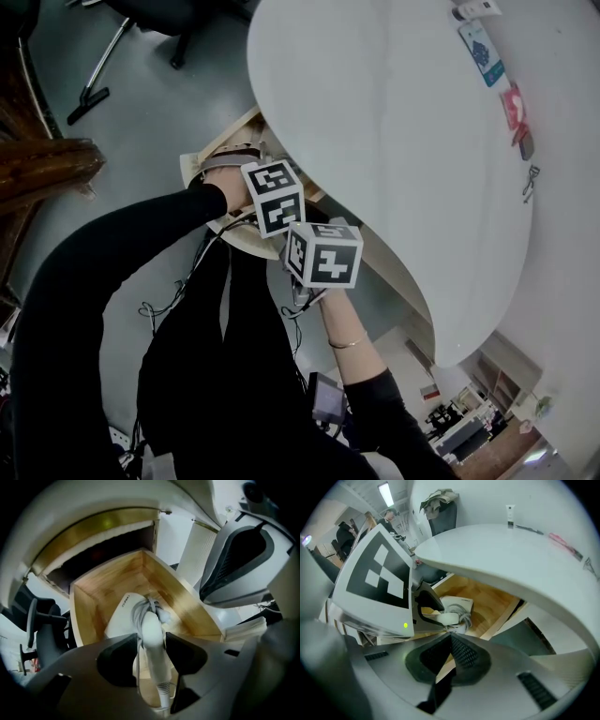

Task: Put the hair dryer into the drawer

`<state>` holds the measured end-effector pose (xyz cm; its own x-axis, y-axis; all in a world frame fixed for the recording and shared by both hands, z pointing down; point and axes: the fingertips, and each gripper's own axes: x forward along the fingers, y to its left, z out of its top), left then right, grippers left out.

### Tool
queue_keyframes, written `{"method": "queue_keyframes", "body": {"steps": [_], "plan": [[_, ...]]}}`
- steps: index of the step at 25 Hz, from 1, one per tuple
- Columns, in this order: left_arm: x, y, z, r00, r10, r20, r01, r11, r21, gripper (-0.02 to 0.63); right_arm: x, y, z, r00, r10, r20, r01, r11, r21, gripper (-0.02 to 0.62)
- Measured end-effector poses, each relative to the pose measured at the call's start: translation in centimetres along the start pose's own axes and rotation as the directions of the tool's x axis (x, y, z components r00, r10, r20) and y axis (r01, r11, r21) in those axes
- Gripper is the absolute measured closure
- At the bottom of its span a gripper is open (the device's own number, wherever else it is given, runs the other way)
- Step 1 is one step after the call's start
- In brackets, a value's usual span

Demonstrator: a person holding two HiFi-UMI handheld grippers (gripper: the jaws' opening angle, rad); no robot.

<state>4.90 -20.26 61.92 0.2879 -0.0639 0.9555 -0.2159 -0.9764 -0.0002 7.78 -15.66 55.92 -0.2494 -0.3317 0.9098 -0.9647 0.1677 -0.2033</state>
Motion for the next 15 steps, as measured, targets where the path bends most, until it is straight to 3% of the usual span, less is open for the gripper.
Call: {"method": "queue_keyframes", "body": {"steps": [9, 15], "plan": [[-3.9, 0.1, 2.3, 0.991, 0.005, 0.131, -0.002, 1.0, -0.022, 0.438, -2.7, 0.6, 2.0, 0.99, 0.031, 0.138, -0.035, 0.999, 0.027, 0.594], [-6.5, -0.6, 3.6, 0.974, 0.03, 0.226, -0.022, 0.999, -0.037, 0.552, -5.6, 0.7, 3.0, 0.971, 0.031, 0.237, -0.05, 0.996, 0.077, 0.594]]}}
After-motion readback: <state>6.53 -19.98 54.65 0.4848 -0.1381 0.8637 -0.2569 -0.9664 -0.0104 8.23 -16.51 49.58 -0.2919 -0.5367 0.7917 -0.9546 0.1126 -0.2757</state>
